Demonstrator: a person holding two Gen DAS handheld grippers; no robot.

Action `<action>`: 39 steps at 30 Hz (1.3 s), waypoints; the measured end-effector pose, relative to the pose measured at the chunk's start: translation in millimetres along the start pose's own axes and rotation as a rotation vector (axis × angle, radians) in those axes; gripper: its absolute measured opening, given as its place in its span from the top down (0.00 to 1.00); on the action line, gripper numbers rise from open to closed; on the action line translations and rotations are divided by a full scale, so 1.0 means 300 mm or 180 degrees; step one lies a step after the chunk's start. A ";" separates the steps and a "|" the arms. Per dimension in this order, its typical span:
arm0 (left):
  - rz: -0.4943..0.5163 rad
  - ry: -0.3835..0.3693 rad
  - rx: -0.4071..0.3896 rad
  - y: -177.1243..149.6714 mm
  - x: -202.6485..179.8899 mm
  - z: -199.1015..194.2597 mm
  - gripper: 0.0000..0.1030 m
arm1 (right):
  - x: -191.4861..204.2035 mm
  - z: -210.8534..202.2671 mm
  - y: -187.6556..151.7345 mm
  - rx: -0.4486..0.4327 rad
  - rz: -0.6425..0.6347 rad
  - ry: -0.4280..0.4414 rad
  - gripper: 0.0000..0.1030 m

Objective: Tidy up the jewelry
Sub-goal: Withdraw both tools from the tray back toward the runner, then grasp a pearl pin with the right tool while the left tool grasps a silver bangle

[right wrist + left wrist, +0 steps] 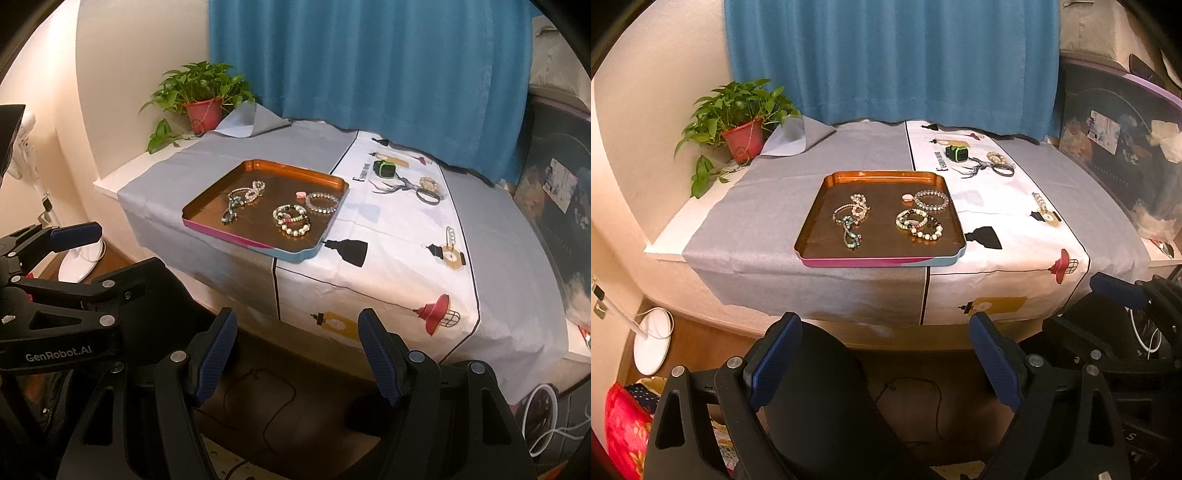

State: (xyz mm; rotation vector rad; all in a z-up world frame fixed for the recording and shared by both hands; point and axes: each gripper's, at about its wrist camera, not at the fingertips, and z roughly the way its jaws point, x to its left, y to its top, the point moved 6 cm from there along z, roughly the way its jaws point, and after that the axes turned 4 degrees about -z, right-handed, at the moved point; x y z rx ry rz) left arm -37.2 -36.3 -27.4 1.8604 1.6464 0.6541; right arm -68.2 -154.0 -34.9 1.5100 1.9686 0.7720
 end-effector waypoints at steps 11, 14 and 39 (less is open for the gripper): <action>0.0004 0.0000 0.0090 -0.010 -0.001 0.040 0.13 | -0.011 0.028 -0.016 0.0077 0.0033 -0.0004 0.33; 0.0001 0.0003 0.0107 -0.011 0.000 0.048 0.13 | -0.013 0.035 -0.019 0.0099 0.0043 -0.0005 0.33; 0.0001 0.0060 0.0396 0.037 -0.008 0.219 0.13 | -0.561 0.232 0.002 0.0149 0.0918 -0.0699 0.33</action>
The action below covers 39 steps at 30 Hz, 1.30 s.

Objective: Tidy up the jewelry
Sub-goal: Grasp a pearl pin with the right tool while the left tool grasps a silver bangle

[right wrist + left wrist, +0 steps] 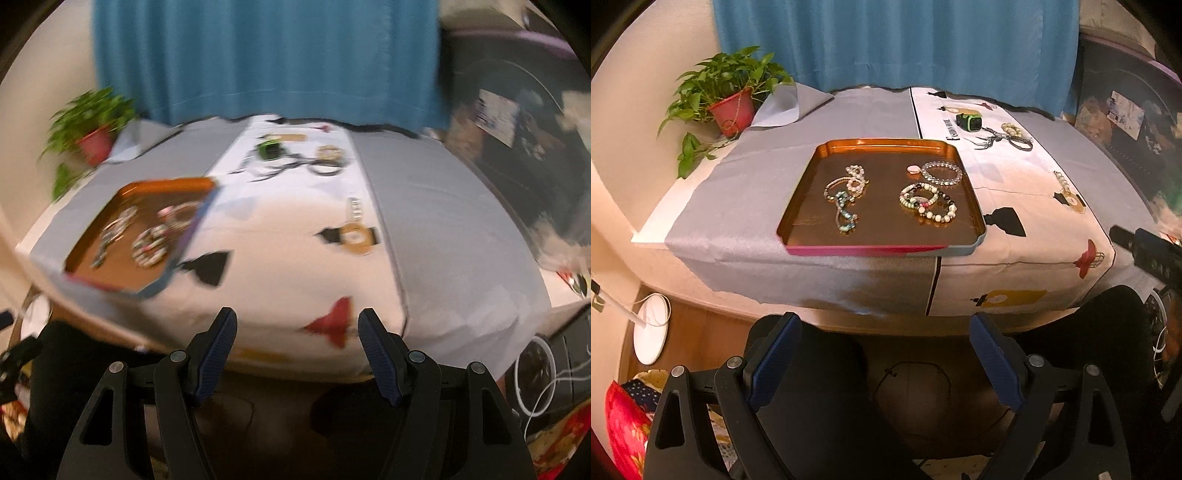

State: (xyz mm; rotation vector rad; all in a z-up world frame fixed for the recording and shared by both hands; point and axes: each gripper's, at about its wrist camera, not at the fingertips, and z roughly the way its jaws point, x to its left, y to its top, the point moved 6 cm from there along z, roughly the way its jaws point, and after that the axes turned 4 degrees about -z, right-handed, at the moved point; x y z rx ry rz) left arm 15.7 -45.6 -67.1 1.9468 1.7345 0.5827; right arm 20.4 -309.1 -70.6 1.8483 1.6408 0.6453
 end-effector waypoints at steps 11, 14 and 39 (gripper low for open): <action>0.0239 -0.0107 -0.0033 0.270 -0.200 0.139 0.13 | -0.167 0.375 0.140 0.0267 0.0175 -0.0072 0.33; 0.0337 -0.0189 -0.0089 0.384 -0.301 0.204 0.13 | -0.177 0.474 0.178 0.0341 0.0104 -0.0058 0.33; 0.0843 -0.0885 0.0585 0.891 -1.026 1.014 0.12 | -0.639 0.673 0.306 0.0170 0.0232 -0.0398 0.86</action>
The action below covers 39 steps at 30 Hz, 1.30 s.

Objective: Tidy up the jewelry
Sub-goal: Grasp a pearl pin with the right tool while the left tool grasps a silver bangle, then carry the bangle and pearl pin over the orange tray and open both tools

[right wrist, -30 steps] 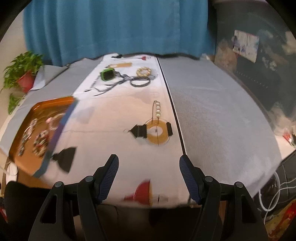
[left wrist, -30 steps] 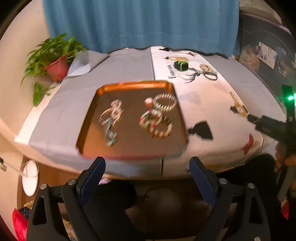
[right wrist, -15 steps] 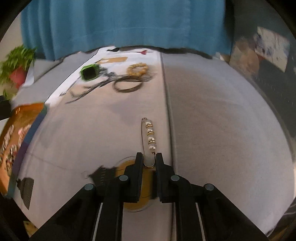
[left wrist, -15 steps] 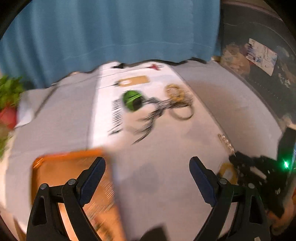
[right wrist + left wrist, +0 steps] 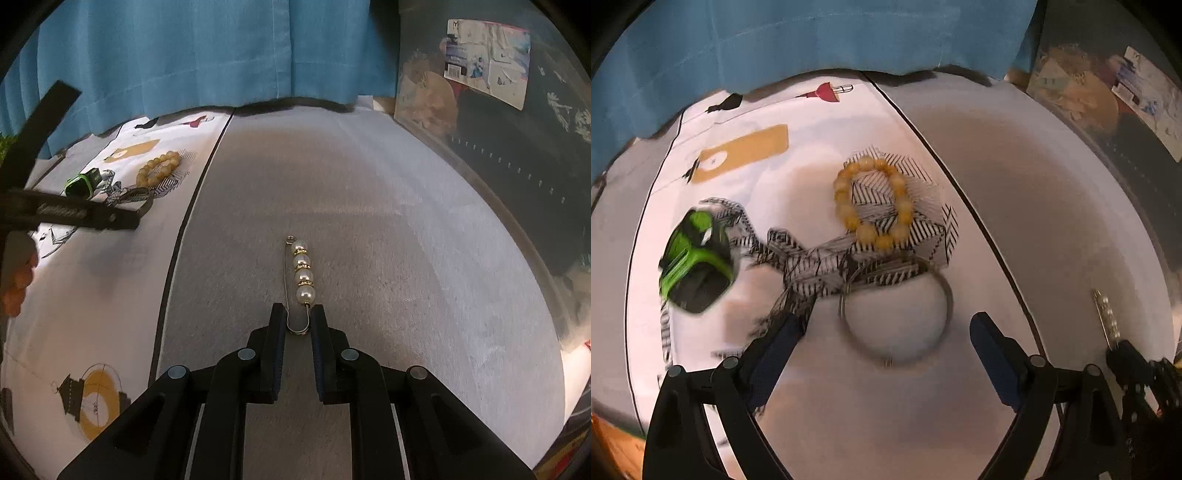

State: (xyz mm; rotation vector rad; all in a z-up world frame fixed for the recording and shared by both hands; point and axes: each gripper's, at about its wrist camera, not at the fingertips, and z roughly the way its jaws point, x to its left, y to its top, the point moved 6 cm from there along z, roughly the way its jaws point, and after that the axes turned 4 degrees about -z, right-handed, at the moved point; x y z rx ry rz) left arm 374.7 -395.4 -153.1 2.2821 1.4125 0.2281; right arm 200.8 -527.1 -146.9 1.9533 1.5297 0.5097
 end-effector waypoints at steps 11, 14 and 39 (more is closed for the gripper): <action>-0.0041 -0.0289 -0.0108 -0.116 -0.009 -0.252 0.45 | 0.022 -0.155 0.004 -0.0065 0.0112 0.0065 0.87; 0.0005 -0.0337 -0.0312 -0.221 -0.006 -0.434 0.44 | 0.049 -0.259 -0.009 -0.0137 0.0148 0.0147 0.87; -0.0625 0.0201 -0.1039 -1.093 0.340 -1.189 0.44 | 0.570 -0.951 -0.318 -0.0459 -0.0668 0.0851 0.87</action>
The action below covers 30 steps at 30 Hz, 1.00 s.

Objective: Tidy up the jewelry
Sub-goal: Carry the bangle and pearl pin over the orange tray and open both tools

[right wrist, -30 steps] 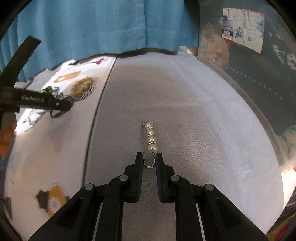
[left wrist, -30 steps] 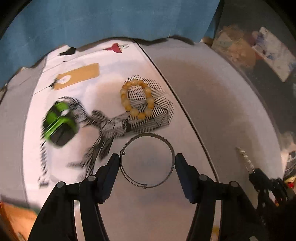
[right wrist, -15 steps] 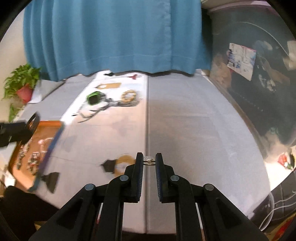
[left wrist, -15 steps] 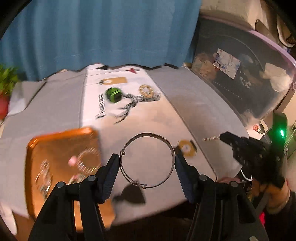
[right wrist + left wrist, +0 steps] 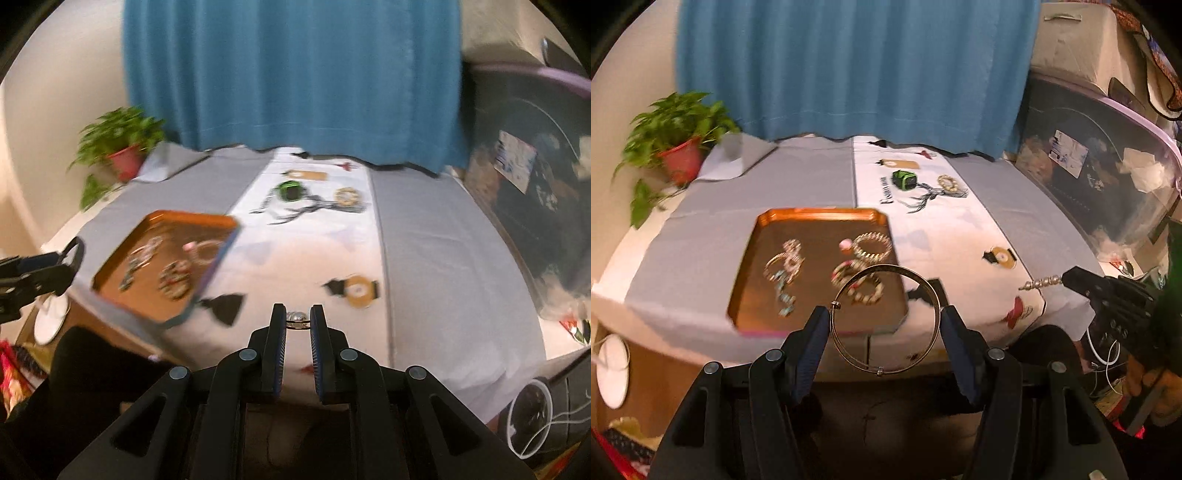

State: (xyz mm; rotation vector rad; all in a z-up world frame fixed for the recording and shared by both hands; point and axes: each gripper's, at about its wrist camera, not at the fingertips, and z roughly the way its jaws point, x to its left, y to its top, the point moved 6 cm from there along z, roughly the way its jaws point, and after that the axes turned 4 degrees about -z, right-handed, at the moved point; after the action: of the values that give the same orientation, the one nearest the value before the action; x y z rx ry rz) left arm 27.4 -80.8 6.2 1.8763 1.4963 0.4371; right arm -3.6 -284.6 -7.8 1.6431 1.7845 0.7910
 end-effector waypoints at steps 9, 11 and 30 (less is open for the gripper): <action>-0.0087 0.0102 -0.0094 -0.133 0.063 -0.104 0.44 | 0.263 -0.089 -0.102 0.0134 -0.0429 0.0301 0.87; -0.0082 0.0109 -0.0101 -0.151 0.068 -0.113 0.44 | 0.294 -0.102 -0.111 0.0135 -0.0476 0.0328 0.87; -0.0095 0.0062 -0.0095 -0.192 0.074 -0.131 0.44 | 0.379 -0.126 -0.137 0.0188 -0.0618 0.0345 0.87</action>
State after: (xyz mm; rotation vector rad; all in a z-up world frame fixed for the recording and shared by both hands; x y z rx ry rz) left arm -32.9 -42.2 -9.2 1.8292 1.5205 0.4624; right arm -67.0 -175.4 -16.8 1.4596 2.0253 0.7575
